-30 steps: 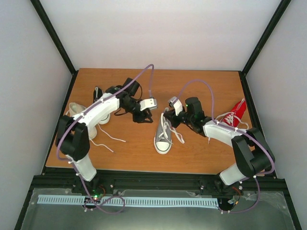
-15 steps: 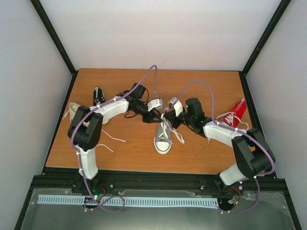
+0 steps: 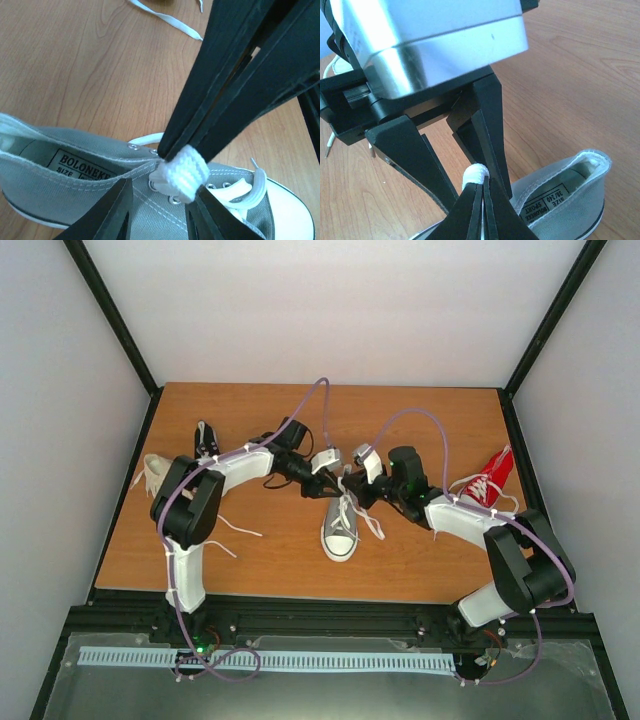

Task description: Tie the shoes

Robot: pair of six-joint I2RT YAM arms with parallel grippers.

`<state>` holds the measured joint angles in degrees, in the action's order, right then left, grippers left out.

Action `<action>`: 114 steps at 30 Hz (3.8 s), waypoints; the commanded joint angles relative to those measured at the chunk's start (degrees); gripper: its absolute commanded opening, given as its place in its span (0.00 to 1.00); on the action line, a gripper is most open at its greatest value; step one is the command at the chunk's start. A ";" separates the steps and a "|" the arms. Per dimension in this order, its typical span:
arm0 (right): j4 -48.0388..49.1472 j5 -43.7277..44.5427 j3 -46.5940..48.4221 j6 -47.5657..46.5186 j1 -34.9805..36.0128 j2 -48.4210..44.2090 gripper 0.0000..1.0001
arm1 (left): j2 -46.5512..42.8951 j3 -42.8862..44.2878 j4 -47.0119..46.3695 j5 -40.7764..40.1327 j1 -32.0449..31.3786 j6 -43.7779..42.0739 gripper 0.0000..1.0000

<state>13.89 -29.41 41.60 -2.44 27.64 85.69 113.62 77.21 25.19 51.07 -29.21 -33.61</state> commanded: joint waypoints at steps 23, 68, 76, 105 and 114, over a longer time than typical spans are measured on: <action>-0.66 0.69 -1.22 1.27 -0.48 -4.36 0.15 | 0.67 1.82 0.57 4.36 -1.28 -2.65 0.01; -33.69 31.36 6.72 17.16 1.34 3.35 0.03 | -3.76 -1.09 1.77 -4.93 -2.43 -6.49 0.01; -7.84 -2.55 11.52 24.32 -7.51 0.08 0.03 | -3.41 -0.43 1.79 -4.55 -2.43 -5.75 0.01; -15.36 2.88 14.96 29.22 -4.98 0.76 0.52 | -4.25 -1.23 2.14 -4.25 -2.41 -4.60 0.01; -12.26 -12.56 4.95 15.89 -4.55 -4.45 0.40 | -3.17 -0.37 2.14 -4.66 -2.43 -4.41 0.01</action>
<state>-0.64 -31.42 51.07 20.67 21.56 82.56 111.00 75.57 27.90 45.50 -31.31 -38.13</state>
